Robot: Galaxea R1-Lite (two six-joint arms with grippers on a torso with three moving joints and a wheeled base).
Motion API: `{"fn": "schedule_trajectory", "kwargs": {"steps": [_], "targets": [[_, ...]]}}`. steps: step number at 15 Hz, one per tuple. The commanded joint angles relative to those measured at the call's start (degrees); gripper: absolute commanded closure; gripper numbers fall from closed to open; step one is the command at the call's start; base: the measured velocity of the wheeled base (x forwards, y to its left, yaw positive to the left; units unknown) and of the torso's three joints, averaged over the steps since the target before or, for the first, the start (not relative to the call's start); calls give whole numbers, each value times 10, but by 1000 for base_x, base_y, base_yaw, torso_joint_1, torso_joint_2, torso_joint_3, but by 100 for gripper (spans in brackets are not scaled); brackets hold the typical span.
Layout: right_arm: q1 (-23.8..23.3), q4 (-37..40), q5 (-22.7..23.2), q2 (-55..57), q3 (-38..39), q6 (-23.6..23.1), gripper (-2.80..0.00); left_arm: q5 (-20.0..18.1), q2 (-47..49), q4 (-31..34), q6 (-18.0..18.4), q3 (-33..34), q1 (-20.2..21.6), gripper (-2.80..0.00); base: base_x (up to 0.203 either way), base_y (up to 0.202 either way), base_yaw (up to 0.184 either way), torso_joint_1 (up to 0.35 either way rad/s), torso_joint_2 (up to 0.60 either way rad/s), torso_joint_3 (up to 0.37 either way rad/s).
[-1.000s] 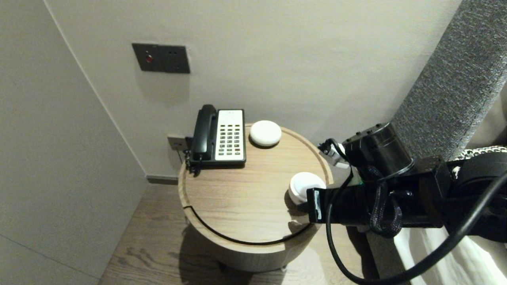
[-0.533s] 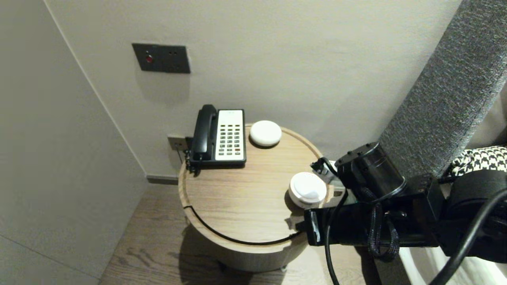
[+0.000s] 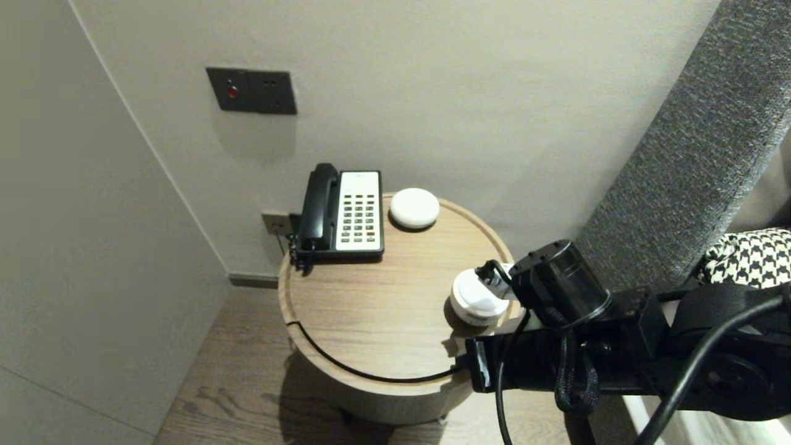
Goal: Open the nightstand drawer
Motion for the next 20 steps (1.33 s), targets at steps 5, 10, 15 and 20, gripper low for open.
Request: {"fn": "schedule_trajectory", "kwargs": {"steps": [5,10,15,20], "targets": [[-1,-12,0,17,7,2,0,0,0,0,0,0,0,0,0,0,0,0,0,0],[-1,-12,1,18,10,0,0,0,0,0,0,0,0,0,0,0,0,0,0,0],[0,-12,10,12,22,0,0,0,0,0,0,0,0,0,0,0,0,0,0,0],[9,-11,36,-1,61,-26,0,0,0,0,0,0,0,0,0,0,0,0,0,0]]}}
